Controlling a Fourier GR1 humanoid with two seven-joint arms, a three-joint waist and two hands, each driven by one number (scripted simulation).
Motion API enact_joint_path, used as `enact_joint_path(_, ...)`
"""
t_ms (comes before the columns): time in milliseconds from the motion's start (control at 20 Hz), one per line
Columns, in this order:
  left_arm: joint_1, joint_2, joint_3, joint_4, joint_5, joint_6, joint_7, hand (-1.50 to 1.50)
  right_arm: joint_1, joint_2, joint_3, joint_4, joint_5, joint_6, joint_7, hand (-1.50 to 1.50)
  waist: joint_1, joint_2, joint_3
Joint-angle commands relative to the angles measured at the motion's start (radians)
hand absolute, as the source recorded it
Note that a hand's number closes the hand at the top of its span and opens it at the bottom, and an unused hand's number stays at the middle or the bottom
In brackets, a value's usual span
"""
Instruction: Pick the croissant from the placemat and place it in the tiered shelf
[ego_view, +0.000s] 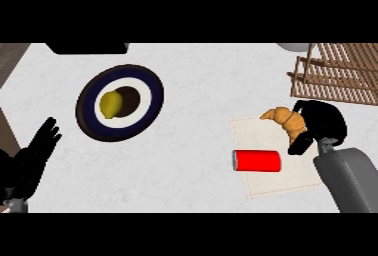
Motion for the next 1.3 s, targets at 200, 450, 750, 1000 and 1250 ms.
enact_joint_path(200,0.029,-0.015,0.012,-0.018,0.003,0.010,-0.020,0.00,0.122,-0.260,-0.108,-0.199,-0.262,0.014,-0.610,1.50,-0.019,0.002,0.002)
enact_joint_path(450,0.008,0.008,0.033,-0.024,0.007,0.001,0.010,0.00,0.192,-0.397,-0.343,-0.291,-0.480,0.157,-0.700,1.50,-0.021,0.002,0.000)
enact_joint_path(750,0.025,-0.013,0.019,-0.033,-0.004,0.001,-0.002,0.00,0.152,-0.465,-0.588,-0.282,-0.794,0.417,-0.616,1.50,-0.013,0.002,0.000)
enact_joint_path(1000,0.064,-0.006,0.034,0.010,-0.005,-0.036,-0.062,0.00,0.194,-0.484,-0.784,-0.376,-1.018,0.525,-0.457,1.50,-0.021,0.000,-0.002)
enact_joint_path(1250,-0.015,-0.042,0.005,0.005,-0.050,0.016,-0.013,0.00,0.181,-0.591,-0.941,-0.340,-1.160,0.620,-0.386,1.50,-0.010,0.005,-0.001)
